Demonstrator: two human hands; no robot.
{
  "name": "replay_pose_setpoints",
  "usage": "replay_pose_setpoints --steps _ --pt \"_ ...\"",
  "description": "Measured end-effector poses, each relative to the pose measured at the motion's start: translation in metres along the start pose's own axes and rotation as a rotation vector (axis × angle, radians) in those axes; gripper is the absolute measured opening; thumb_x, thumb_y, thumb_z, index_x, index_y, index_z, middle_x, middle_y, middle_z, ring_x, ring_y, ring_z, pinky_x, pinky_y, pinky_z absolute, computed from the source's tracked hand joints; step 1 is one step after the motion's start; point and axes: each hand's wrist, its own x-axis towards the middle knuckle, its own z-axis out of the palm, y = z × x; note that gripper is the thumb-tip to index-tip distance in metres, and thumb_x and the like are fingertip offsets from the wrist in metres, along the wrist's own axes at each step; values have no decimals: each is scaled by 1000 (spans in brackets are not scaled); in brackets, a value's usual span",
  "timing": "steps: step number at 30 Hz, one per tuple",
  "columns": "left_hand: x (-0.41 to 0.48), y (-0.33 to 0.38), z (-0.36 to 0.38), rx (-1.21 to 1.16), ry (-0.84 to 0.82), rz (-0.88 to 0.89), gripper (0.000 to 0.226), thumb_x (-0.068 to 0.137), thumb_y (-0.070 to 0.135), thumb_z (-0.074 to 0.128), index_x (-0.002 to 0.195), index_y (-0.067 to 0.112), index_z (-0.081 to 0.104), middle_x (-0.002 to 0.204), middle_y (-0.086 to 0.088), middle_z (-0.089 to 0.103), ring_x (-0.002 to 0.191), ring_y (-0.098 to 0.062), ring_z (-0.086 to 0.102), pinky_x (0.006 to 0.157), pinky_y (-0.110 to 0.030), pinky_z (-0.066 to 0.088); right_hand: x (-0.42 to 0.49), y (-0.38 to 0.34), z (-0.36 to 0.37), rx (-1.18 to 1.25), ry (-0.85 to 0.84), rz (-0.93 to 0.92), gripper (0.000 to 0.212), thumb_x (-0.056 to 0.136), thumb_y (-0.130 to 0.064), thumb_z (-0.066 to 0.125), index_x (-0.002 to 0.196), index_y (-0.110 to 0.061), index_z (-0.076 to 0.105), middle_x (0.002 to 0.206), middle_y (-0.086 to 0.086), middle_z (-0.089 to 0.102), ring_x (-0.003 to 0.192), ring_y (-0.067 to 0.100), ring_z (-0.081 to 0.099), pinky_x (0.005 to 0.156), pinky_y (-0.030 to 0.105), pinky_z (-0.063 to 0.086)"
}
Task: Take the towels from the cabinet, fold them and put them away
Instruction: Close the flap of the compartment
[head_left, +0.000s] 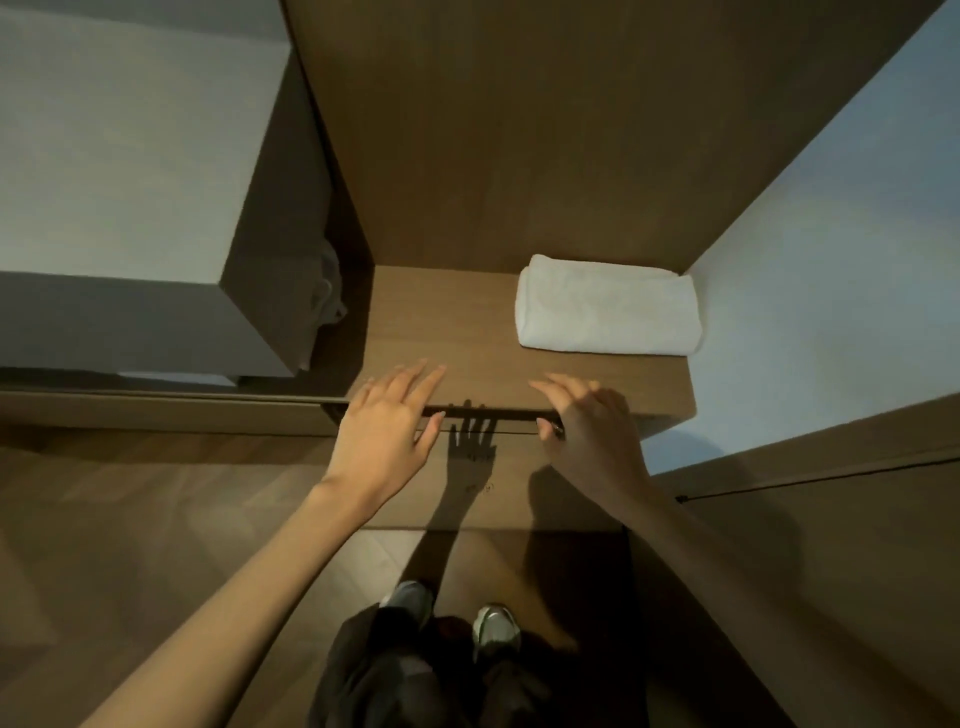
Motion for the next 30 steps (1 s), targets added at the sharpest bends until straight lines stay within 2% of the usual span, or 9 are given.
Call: replay_pose_setpoints --steps 4,11,14,18,20,23,25,30 --pt "-18 -6 68 20 -22 -67 49 95 34 52 142 21 44 141 -5 51 129 -25 49 110 -43 35 -9 18 60 24 -24 -40 43 94 -29 56 136 -20 52 138 2 54 122 20 51 104 38 40" --pt "-30 -49 219 58 -144 -89 52 98 37 46 146 25 35 148 -1 43 135 -20 40 110 -38 34 -18 57 220 27 -50 -92 46 94 -29 54 138 -20 49 142 2 50 126 20 47 108 39 36" --pt "-28 -70 299 63 -235 -95 54 100 38 40 150 28 23 154 1 31 142 -19 29 116 -37 24 -15 83 306 2 -95 -125 44 93 -28 55 136 -19 51 141 5 50 123 23 51 103 42 42" --pt "-24 -92 399 111 -334 -71 59 101 37 38 153 28 12 159 0 21 145 -20 22 118 -39 21 -10 115 408 -38 -142 -120 49 82 -22 72 129 -15 59 138 14 54 110 29 62 86 45 54" --pt "-19 -104 447 142 -342 -69 60 101 37 37 153 27 9 160 -2 16 146 -23 18 119 -41 19 -2 127 452 -62 -186 -120 56 85 -26 69 137 -17 52 147 12 44 121 32 54 93 51 50" --pt "-10 -118 509 193 -414 -21 60 102 38 32 153 27 3 161 -6 7 148 -29 8 119 -46 14 12 142 508 -98 -331 -59 64 96 -34 52 152 -28 21 162 1 7 144 34 19 115 53 27" --pt "-9 -124 544 243 -458 -2 62 102 42 30 153 27 -3 161 -8 -1 147 -33 0 119 -49 13 13 152 537 -109 -373 -30 69 97 -37 49 154 -33 9 163 -2 -5 147 38 6 117 55 19" --pt "-10 -136 605 313 -486 -24 82 91 66 34 152 31 -8 160 -13 -13 144 -43 -9 113 -63 14 3 178 599 -155 -420 -46 79 93 -49 51 153 -37 2 161 -5 -17 146 43 -2 114 64 18"
